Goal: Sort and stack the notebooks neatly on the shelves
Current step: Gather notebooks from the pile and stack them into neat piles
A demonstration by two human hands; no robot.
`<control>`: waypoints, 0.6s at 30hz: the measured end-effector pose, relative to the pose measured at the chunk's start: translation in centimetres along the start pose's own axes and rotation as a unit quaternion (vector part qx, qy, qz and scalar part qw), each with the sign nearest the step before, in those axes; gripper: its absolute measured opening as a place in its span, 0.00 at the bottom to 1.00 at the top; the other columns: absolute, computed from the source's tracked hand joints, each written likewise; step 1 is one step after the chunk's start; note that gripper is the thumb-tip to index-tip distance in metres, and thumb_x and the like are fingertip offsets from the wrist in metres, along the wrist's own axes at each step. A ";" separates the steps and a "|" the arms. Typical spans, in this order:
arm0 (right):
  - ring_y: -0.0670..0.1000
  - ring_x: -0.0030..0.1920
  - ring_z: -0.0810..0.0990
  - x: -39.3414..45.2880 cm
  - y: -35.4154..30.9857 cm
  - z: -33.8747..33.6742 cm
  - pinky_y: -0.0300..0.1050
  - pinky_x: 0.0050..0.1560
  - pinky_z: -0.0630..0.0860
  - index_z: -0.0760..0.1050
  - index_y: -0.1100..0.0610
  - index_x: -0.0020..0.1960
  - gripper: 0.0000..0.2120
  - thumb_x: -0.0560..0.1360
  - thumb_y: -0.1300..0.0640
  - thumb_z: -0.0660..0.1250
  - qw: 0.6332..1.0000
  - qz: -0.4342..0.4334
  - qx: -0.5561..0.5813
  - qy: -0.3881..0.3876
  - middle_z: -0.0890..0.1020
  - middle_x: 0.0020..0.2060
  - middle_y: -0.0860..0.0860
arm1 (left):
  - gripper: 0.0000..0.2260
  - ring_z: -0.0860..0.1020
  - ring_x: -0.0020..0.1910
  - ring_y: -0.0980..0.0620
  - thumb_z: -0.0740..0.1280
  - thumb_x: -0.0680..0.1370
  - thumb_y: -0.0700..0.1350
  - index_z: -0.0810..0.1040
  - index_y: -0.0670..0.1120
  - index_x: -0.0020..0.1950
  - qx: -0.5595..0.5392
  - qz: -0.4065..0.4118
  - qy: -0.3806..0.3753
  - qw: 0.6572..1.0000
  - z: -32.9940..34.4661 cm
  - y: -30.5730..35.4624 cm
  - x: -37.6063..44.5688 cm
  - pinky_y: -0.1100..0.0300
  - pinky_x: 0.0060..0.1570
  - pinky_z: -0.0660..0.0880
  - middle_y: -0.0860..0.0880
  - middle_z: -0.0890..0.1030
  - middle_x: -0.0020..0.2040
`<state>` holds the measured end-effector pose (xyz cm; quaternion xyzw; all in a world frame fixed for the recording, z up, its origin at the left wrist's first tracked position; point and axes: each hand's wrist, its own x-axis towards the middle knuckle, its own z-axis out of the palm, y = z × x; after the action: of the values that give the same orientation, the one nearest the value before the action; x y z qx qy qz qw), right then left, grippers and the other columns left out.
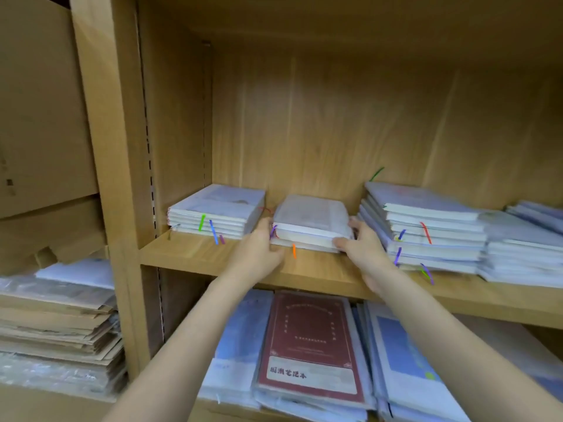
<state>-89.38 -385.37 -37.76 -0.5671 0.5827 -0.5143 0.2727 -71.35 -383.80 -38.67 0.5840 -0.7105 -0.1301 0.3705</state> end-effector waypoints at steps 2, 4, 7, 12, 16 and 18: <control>0.52 0.62 0.72 -0.1 0.7 0.0 0.35 0.57 0.65 0.64 0.62 0.71 0.26 0.74 0.66 0.66 1.000 -0.007 -0.019 0.011 0.74 0.63 0.54 | 0.21 0.75 0.60 0.43 0.66 0.74 0.39 0.68 0.45 0.66 -0.048 -0.009 -0.011 0.999 0.0 0.2 0.7 0.55 0.56 0.71 0.44 0.77 0.60; 0.52 0.65 0.71 0.1 1.1 -0.1 0.41 0.65 0.65 0.64 0.61 0.71 0.28 0.73 0.65 0.68 1.000 -0.004 -0.018 0.018 0.72 0.65 0.54 | 0.21 0.75 0.60 0.44 0.66 0.74 0.39 0.70 0.46 0.66 -0.071 -0.014 -0.012 0.997 -0.1 0.4 1.1 0.58 0.55 0.71 0.45 0.78 0.59; 0.51 0.64 0.71 0.1 1.2 -0.4 0.45 0.67 0.67 0.65 0.60 0.70 0.27 0.73 0.67 0.68 1.000 -0.002 0.010 0.007 0.73 0.65 0.54 | 0.22 0.74 0.60 0.46 0.66 0.74 0.39 0.69 0.47 0.67 -0.076 -0.013 -0.003 0.997 0.0 0.4 0.9 0.60 0.54 0.69 0.47 0.78 0.60; 0.53 0.66 0.71 -0.7 0.7 -0.5 0.44 0.67 0.66 0.62 0.58 0.72 0.27 0.75 0.65 0.65 0.996 -0.048 -0.074 -0.012 0.72 0.66 0.54 | 0.21 0.71 0.64 0.47 0.63 0.75 0.37 0.68 0.43 0.69 -0.080 -0.004 0.043 0.996 0.5 1.1 0.5 0.65 0.52 0.65 0.45 0.75 0.64; 0.49 0.66 0.70 -2.6 -1.2 -3.3 0.40 0.68 0.64 0.64 0.61 0.70 0.25 0.75 0.71 0.61 0.978 -0.190 -0.085 0.031 0.72 0.63 0.52 | 0.23 0.67 0.68 0.48 0.62 0.75 0.35 0.65 0.41 0.71 -0.070 0.029 0.126 0.989 0.7 2.5 0.5 0.61 0.64 0.61 0.44 0.70 0.68; 0.45 0.62 0.70 -3.1 -2.4 -6.3 0.35 0.64 0.64 0.65 0.60 0.69 0.23 0.76 0.71 0.60 0.968 -0.225 -0.084 0.065 0.72 0.61 0.49 | 0.23 0.67 0.68 0.50 0.62 0.76 0.35 0.65 0.42 0.71 -0.070 0.048 0.118 0.989 1.1 3.7 0.7 0.68 0.59 0.60 0.47 0.70 0.68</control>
<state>-93.52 -380.18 -34.37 -0.6702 0.4976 -0.5471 0.0627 -74.87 -383.69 -36.84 0.5329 -0.6780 -0.0919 0.4979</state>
